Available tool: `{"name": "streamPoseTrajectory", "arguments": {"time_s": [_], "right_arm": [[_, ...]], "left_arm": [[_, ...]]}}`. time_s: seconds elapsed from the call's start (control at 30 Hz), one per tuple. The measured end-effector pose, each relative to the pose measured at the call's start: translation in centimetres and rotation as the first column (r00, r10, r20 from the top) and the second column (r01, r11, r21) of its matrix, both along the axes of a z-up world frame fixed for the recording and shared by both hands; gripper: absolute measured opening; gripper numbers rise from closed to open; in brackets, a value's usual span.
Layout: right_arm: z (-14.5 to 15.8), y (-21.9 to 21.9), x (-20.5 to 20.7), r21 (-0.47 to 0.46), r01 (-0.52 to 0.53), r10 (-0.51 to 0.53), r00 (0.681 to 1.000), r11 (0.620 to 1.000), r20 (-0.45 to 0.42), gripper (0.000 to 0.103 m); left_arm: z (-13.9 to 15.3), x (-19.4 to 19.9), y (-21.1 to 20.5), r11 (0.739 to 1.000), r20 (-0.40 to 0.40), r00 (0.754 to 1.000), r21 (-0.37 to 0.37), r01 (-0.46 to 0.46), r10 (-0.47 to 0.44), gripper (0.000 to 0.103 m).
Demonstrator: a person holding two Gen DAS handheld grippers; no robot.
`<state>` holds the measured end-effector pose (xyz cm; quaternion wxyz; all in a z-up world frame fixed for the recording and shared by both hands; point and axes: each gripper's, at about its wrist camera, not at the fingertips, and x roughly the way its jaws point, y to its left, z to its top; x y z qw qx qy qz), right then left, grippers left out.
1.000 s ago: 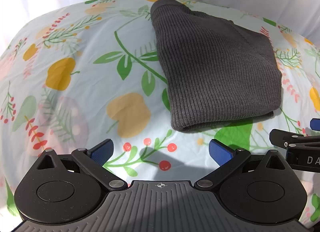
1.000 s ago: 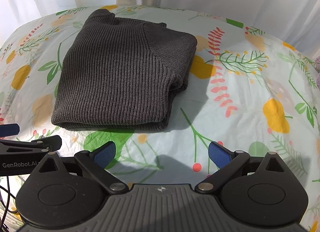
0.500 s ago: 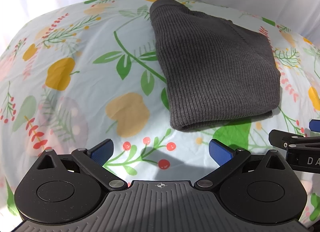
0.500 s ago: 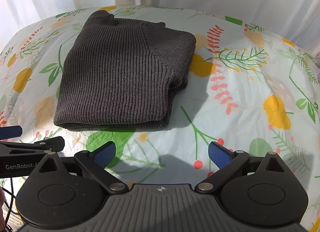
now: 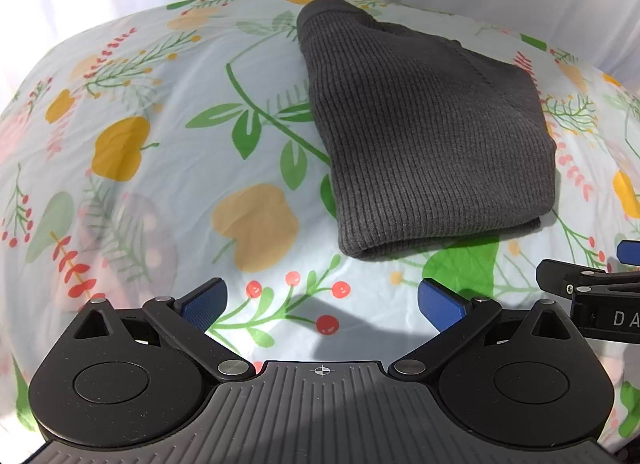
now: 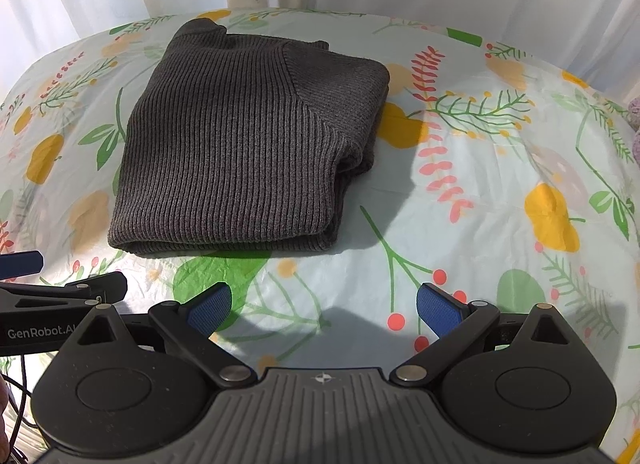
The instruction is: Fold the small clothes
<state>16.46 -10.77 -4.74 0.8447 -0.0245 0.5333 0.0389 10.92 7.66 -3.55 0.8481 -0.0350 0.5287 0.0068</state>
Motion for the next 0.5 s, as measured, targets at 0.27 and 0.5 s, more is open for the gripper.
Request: {"name": "streamPoseTrajectory", "arguments": {"time_s": [0.27, 0.5], "right_arm": [[0.16, -0.14, -0.08, 0.011, 0.011, -0.011, 1.000, 1.000, 0.001, 0.099], [0.29, -0.09, -0.13, 0.012, 0.013, -0.013, 1.000, 1.000, 0.002, 0.099]], "left_arm": [[0.09, -0.07, 0.03, 1.000, 0.000, 1.000, -0.002, 0.004, -0.004, 0.103], [0.19, -0.12, -0.09, 1.000, -0.003, 1.000, -0.005, 0.012, -0.012, 0.103]]}}
